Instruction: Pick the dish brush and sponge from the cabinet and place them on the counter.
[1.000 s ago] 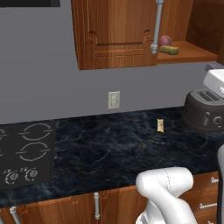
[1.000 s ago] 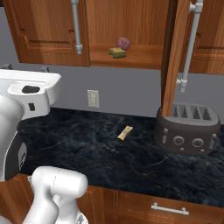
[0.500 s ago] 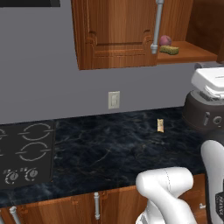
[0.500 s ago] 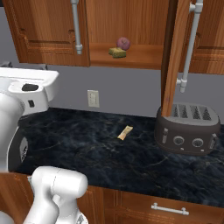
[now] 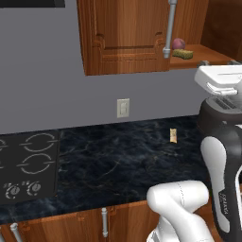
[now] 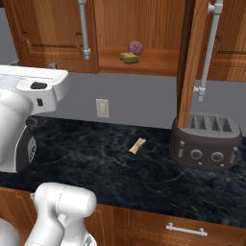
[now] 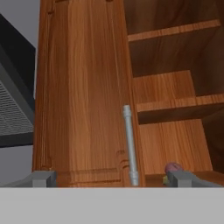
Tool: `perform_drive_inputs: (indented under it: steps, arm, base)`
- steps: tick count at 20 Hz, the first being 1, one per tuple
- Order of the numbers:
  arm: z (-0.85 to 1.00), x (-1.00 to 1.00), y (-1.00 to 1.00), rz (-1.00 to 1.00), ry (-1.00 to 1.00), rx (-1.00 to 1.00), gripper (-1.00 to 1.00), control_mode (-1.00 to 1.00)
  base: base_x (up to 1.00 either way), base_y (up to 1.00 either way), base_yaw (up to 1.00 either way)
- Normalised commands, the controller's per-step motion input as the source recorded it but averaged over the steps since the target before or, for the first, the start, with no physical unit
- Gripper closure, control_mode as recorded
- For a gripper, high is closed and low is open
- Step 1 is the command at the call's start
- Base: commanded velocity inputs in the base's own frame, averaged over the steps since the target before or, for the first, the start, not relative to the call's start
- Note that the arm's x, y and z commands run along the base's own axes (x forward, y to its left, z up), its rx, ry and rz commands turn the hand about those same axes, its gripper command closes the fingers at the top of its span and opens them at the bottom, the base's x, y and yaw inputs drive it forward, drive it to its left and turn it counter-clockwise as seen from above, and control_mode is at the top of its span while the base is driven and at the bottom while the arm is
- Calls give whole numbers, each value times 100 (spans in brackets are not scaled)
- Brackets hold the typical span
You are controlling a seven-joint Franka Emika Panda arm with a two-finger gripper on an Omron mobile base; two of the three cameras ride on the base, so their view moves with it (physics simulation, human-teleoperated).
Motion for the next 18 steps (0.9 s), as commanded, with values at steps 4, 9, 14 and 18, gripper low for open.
perform_drive_inputs:
  steps: [4,9,14,18]
  arm:
    - [1,38,0,-2,0,0,-100,-100]
    - [0,37,0,-1,0,0,-100,-100]
    - [0,40,0,-1,0,0,-100,-100]
    - [2,38,0,-1,0,0,-100,-100]
  base:
    - [0,0,0]
    - [0,0,0]
    - [0,0,0]
    - [0,0,0]
